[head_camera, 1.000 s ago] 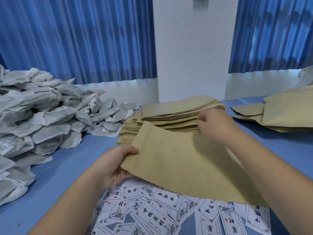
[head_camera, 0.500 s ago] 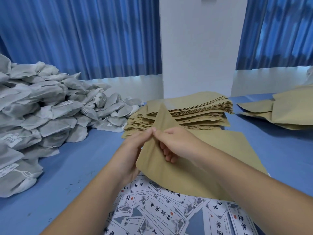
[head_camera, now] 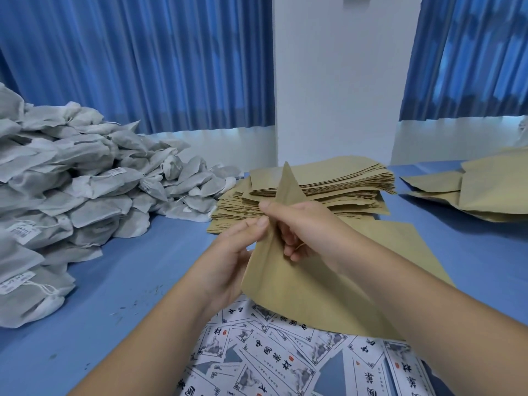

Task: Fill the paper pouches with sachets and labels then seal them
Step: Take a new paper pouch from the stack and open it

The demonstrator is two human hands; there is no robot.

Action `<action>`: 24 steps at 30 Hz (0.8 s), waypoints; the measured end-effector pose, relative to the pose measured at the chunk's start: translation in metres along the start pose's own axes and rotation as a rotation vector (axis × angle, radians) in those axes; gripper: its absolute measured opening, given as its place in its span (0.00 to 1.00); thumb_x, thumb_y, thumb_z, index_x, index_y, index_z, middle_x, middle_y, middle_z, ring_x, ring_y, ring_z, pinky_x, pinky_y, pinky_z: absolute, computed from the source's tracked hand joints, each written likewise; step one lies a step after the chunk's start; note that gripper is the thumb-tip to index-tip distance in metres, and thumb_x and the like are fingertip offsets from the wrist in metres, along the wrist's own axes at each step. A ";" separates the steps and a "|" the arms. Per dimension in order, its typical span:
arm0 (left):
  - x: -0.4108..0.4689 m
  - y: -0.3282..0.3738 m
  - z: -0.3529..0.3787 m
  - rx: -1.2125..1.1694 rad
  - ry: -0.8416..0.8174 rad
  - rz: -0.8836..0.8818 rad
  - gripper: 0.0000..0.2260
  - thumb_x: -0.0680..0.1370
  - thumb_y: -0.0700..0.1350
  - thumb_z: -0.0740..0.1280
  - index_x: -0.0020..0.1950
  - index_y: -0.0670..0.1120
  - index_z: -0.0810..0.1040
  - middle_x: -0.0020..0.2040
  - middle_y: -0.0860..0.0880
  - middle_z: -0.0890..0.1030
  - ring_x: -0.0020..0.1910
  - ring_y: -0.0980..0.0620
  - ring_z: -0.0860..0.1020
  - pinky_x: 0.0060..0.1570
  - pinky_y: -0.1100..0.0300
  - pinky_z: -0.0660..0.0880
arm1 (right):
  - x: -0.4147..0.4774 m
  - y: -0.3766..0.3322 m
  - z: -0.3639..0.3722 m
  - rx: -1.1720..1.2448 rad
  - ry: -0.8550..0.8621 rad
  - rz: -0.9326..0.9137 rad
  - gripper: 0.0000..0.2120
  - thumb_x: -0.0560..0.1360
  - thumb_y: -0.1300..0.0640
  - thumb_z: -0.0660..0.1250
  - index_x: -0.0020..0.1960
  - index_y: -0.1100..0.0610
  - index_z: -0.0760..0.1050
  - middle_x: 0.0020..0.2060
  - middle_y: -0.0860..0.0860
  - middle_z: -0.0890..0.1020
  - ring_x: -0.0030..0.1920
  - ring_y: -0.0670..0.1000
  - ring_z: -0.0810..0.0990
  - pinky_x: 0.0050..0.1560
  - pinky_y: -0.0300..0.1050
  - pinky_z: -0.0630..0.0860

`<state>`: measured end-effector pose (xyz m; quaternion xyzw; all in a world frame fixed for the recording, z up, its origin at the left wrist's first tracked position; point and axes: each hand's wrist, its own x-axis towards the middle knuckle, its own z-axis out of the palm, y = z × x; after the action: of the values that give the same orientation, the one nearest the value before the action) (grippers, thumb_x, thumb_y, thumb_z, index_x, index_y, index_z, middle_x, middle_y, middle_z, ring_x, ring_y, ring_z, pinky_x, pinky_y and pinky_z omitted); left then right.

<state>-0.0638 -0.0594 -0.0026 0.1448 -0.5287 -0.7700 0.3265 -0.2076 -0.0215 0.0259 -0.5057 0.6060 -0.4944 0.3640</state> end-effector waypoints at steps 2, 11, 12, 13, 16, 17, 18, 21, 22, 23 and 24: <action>0.000 0.000 0.001 -0.034 -0.032 -0.012 0.16 0.77 0.48 0.65 0.56 0.36 0.73 0.49 0.36 0.75 0.48 0.40 0.76 0.52 0.49 0.76 | 0.000 -0.001 -0.003 0.009 -0.024 0.001 0.24 0.71 0.39 0.70 0.30 0.56 0.69 0.22 0.49 0.72 0.24 0.51 0.73 0.26 0.40 0.72; 0.004 -0.005 -0.005 -0.030 -0.031 0.026 0.20 0.76 0.46 0.67 0.61 0.32 0.72 0.53 0.34 0.76 0.53 0.38 0.76 0.62 0.42 0.73 | 0.000 -0.002 -0.010 0.035 -0.080 -0.026 0.23 0.71 0.39 0.70 0.30 0.55 0.69 0.25 0.51 0.72 0.24 0.50 0.71 0.28 0.41 0.70; 0.004 -0.004 -0.005 -0.023 -0.032 0.028 0.18 0.76 0.47 0.67 0.59 0.34 0.75 0.51 0.35 0.78 0.51 0.39 0.78 0.56 0.46 0.77 | 0.000 -0.002 -0.009 0.023 -0.083 -0.030 0.23 0.72 0.40 0.69 0.30 0.55 0.69 0.25 0.51 0.72 0.24 0.50 0.71 0.28 0.41 0.70; 0.003 -0.004 -0.004 -0.017 -0.034 0.029 0.17 0.76 0.47 0.68 0.57 0.36 0.76 0.50 0.35 0.78 0.50 0.40 0.79 0.53 0.49 0.78 | -0.001 -0.002 -0.009 0.013 -0.085 -0.033 0.22 0.72 0.40 0.69 0.31 0.55 0.69 0.25 0.51 0.72 0.24 0.50 0.71 0.27 0.40 0.70; 0.002 -0.002 -0.004 -0.015 -0.060 0.028 0.15 0.77 0.45 0.67 0.57 0.36 0.75 0.50 0.35 0.77 0.51 0.39 0.77 0.55 0.48 0.77 | -0.003 -0.004 -0.008 -0.011 -0.090 -0.037 0.21 0.72 0.41 0.69 0.33 0.56 0.70 0.25 0.51 0.72 0.24 0.49 0.71 0.28 0.41 0.70; 0.002 -0.001 -0.003 -0.023 -0.074 0.029 0.14 0.77 0.44 0.66 0.57 0.36 0.74 0.50 0.35 0.77 0.51 0.39 0.77 0.56 0.48 0.76 | -0.003 -0.005 -0.008 -0.022 -0.088 -0.041 0.21 0.72 0.40 0.69 0.33 0.56 0.70 0.25 0.51 0.72 0.24 0.50 0.71 0.28 0.41 0.70; 0.002 0.000 -0.002 -0.034 -0.091 0.029 0.14 0.77 0.44 0.66 0.58 0.35 0.74 0.51 0.35 0.76 0.51 0.39 0.76 0.56 0.48 0.76 | -0.004 -0.007 -0.009 -0.037 -0.084 -0.046 0.21 0.72 0.40 0.69 0.32 0.56 0.70 0.25 0.50 0.73 0.24 0.49 0.72 0.28 0.41 0.70; 0.001 0.000 -0.002 -0.096 -0.131 0.038 0.15 0.77 0.42 0.63 0.61 0.35 0.73 0.53 0.36 0.76 0.52 0.40 0.76 0.55 0.50 0.76 | -0.005 -0.012 -0.009 -0.099 -0.053 -0.080 0.22 0.72 0.39 0.69 0.30 0.54 0.70 0.23 0.48 0.73 0.24 0.49 0.73 0.27 0.39 0.70; 0.001 0.001 -0.002 -0.122 -0.142 0.043 0.16 0.77 0.41 0.63 0.63 0.35 0.73 0.53 0.36 0.76 0.52 0.40 0.77 0.56 0.50 0.76 | -0.006 -0.014 -0.009 -0.125 -0.033 -0.095 0.22 0.72 0.39 0.69 0.29 0.54 0.70 0.22 0.47 0.73 0.24 0.48 0.73 0.26 0.38 0.69; 0.001 0.001 -0.003 -0.140 -0.156 0.051 0.16 0.77 0.40 0.62 0.63 0.36 0.73 0.53 0.37 0.77 0.52 0.41 0.77 0.56 0.50 0.76 | -0.007 -0.016 -0.007 -0.153 -0.010 -0.110 0.22 0.71 0.39 0.69 0.29 0.54 0.71 0.22 0.46 0.73 0.23 0.47 0.73 0.26 0.37 0.69; 0.000 0.002 -0.002 -0.150 -0.170 0.061 0.16 0.77 0.39 0.61 0.64 0.36 0.74 0.53 0.37 0.77 0.52 0.41 0.78 0.57 0.50 0.76 | -0.008 -0.017 -0.006 -0.184 0.014 -0.126 0.22 0.71 0.38 0.69 0.29 0.53 0.71 0.22 0.46 0.73 0.23 0.46 0.73 0.26 0.37 0.69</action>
<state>-0.0621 -0.0615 -0.0020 0.0381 -0.4996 -0.8065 0.3138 -0.2069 -0.0123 0.0430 -0.5709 0.6182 -0.4621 0.2800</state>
